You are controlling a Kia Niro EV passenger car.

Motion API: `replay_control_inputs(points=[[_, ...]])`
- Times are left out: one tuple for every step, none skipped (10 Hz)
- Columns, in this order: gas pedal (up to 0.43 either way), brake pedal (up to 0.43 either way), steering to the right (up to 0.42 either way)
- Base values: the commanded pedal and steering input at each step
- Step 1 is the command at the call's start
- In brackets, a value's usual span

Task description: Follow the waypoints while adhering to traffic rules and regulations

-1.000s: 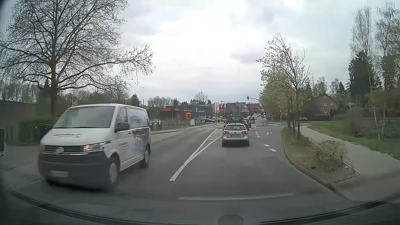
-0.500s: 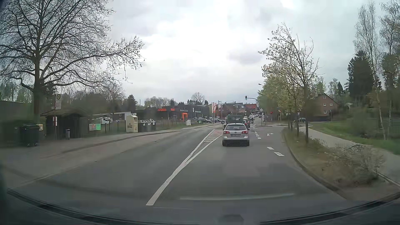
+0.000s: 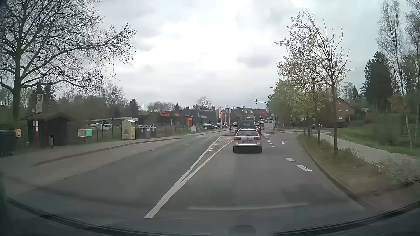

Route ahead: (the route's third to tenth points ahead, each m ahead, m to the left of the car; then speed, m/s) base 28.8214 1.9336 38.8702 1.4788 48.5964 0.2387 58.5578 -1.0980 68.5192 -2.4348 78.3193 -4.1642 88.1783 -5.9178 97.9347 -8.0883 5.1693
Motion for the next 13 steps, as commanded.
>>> replay_control_inputs(points=[[0.209,0.0,0.034],[0.209,0.006,0.034],[0.209,0.006,0.034],[0.197,0.0,0.034],[0.197,0.006,0.034],[0.189,0.006,0.034],[0.169,0.006,0.034],[0.15,0.006,0.034],[0.138,0.0,0.034],[0.13,0.0,0.034],[0.138,0.0,0.034],[0.157,0.006,0.032],[0.157,0.0,0.03]])
